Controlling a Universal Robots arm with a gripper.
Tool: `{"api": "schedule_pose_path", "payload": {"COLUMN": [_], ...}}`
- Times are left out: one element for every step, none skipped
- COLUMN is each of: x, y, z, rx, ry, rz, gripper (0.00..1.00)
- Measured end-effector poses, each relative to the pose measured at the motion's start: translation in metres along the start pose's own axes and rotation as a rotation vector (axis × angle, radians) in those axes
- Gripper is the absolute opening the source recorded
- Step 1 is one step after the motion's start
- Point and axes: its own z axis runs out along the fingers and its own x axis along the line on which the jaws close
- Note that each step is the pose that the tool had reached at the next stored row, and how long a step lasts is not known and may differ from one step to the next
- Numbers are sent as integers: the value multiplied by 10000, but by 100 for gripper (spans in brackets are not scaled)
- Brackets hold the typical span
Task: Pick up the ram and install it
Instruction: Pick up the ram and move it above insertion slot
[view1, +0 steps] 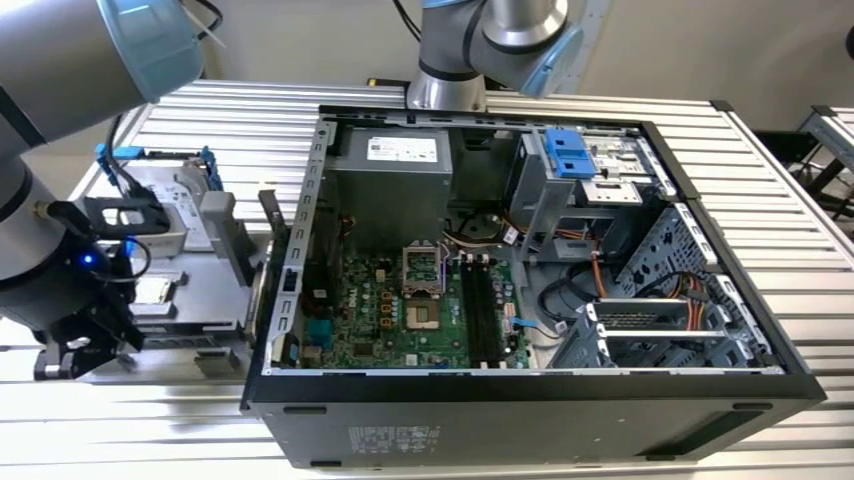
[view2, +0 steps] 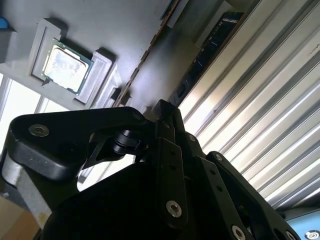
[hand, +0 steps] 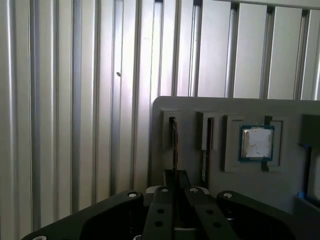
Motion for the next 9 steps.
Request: {"api": "schedule_pose_path", "payload": {"x": [0, -1, -1, -1, -1, -2, -2, -2, -3], "y": [0, 0, 0, 0, 0, 0, 0, 0, 0], "z": [-3, -7, -10, -13, -16, -21, -27, -34, -40], "rx": [0, -1, 0, 0, -1, -1, -2, -3, -2], "ry": [0, 1, 1, 0, 1, 1, 2, 3, 2], "rz": [0, 0, 0, 1, 0, 1, 1, 1, 1], "gripper": [0, 0, 0, 0, 0, 0, 0, 0, 0]}}
